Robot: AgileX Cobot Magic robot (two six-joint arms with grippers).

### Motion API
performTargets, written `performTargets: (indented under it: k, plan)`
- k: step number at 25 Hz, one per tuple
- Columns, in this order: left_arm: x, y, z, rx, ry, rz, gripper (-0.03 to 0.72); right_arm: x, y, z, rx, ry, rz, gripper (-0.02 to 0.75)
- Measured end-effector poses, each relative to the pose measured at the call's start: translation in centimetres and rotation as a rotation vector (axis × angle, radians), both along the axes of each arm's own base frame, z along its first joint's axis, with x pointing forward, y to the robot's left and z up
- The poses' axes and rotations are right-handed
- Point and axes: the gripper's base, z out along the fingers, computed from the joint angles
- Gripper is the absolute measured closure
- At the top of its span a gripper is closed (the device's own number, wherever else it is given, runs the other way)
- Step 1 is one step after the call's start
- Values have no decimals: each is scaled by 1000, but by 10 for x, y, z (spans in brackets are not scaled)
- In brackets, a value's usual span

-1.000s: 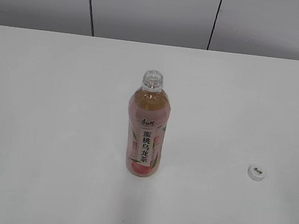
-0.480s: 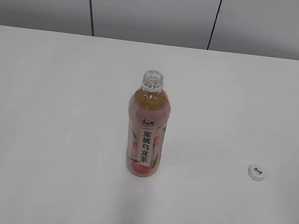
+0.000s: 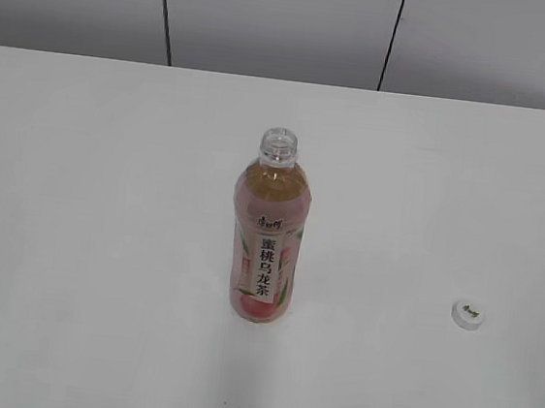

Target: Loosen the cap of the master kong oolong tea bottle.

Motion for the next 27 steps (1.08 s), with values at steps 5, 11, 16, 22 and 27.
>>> performTargets:
  k: [5,11,16,22,27]
  plan:
    - [0,0,0,0,0,0,200,0,0,0,2,0,-2,191]
    - [0,0,0,0,0,0,201,0,0,0,2,0,-2,191]
    - [0,0,0,0,0,0,202,0,0,0,2,0,-2,191]
    - [0,0,0,0,0,0,202,0,0,0,2,0,-2,191]
    - [0,0,0,0,0,0,202,0,0,0,2,0,-2,191]
